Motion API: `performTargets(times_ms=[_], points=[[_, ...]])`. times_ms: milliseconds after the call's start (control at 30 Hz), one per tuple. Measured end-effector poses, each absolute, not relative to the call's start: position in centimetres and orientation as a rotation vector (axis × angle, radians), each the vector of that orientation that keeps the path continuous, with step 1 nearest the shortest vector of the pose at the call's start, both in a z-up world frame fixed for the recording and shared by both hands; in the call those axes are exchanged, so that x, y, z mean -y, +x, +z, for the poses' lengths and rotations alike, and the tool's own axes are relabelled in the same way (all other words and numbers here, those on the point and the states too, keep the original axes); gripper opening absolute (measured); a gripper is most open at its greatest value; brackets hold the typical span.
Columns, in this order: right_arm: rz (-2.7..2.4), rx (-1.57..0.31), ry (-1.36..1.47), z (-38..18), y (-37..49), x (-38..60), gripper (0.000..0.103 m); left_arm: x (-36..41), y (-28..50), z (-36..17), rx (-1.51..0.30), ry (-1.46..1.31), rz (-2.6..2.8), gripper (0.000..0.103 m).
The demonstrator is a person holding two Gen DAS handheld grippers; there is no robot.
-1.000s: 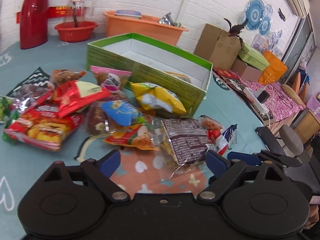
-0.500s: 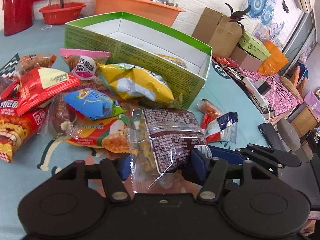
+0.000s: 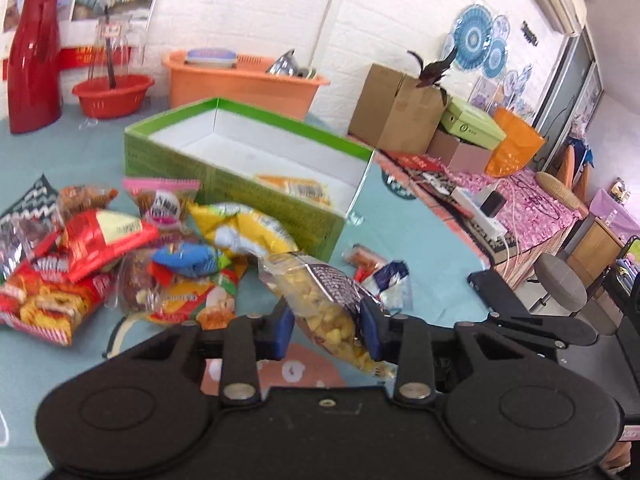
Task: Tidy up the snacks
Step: 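Grasp the brown-and-clear cracker bag with both grippers together, then lift the cracker bag into the green box and release it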
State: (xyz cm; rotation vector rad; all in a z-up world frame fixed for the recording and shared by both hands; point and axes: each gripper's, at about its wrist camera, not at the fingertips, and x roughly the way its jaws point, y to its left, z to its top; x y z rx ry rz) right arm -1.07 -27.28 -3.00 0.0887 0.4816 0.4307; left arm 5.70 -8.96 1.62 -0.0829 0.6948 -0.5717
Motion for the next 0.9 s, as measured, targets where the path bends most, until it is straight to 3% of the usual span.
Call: performTargets(times_ms=[200,233,267,300,333,367,433,633,667,700,767,833,900], points=[[0.431,-0.479,0.069,-2.3,-1.6,26.8,0.029,9.6,6.9,1.2,-0.720,-0.021,-0.565,0.065],[0.449,-0.502,0.083,-2.7,-1.6,27.1,0.038,9.5,7.1,0.3,-0.740,-0.010,-0.556,0.073],[0.454,-0.515,0.096,-3.3,-2.0,27.0,0.043,9.4,7.2,-0.4,-0.752,-0.002,-0.532,0.091],[0.455,-0.541,0.097,-3.9,-1.4,27.2,0.047,9.3,7.3,-1.2,-0.769,0.003,-0.523,0.097],[0.453,-0.566,0.085,-4.5,-1.4,26.9,0.063,9.1,7.6,-1.9,-0.792,0.001,-0.517,0.103],[0.448,-0.581,0.074,-5.0,-1.5,26.7,0.086,9.0,7.8,-2.4,-0.812,-0.005,-0.516,0.103],[0.444,-0.596,0.053,-5.8,-1.6,26.3,0.103,8.9,8.3,-3.0,-0.832,-0.016,-0.520,0.103],[0.417,-0.605,-0.017,-6.3,0.0,25.4,0.103,9.6,9.2,-3.9,-0.842,-0.006,-0.525,0.103],[0.407,-0.598,-0.022,-6.4,0.5,25.5,0.103,9.6,9.3,-4.0,-0.851,-0.018,-0.546,0.084],[0.395,-0.597,-0.034,-6.2,0.9,25.5,0.094,9.5,9.1,-3.8,-0.850,-0.031,-0.537,0.084],[0.413,-0.608,-0.015,-5.8,1.1,25.7,0.055,9.3,8.4,-2.8,-0.815,-0.008,-0.527,0.078],[0.423,-0.601,-0.009,-5.2,0.8,25.9,0.034,9.0,7.7,-1.7,-0.790,-0.019,-0.548,0.076],[0.425,-0.570,-0.002,-4.1,0.2,26.1,0.029,9.0,6.7,-0.2,-0.745,-0.019,-0.569,0.075]])
